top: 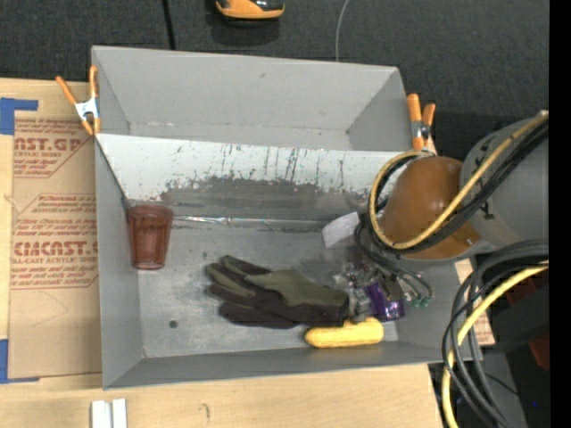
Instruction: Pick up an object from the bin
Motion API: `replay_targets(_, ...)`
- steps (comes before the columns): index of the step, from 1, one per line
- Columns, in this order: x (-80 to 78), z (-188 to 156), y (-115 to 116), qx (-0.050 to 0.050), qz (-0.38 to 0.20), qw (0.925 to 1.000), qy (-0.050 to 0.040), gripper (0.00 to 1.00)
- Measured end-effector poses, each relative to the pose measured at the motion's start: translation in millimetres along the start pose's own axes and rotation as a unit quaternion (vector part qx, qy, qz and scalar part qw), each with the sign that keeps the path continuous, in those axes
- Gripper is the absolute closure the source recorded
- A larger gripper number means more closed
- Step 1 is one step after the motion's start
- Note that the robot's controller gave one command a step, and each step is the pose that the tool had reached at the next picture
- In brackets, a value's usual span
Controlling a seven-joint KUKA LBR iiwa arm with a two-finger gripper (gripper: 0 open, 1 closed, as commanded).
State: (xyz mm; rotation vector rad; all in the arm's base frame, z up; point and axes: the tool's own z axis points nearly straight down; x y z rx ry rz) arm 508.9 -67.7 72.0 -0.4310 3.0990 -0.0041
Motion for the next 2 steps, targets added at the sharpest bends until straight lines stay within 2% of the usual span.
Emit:
replay_targets(1, 0.0, 0, 0, 0.0, 0.0, 1.0, 0.0, 1.0)
replay_targets(2, -9.9, -156, 18, -0.001, 0.001, 1.0, 0.0033, 1.0)
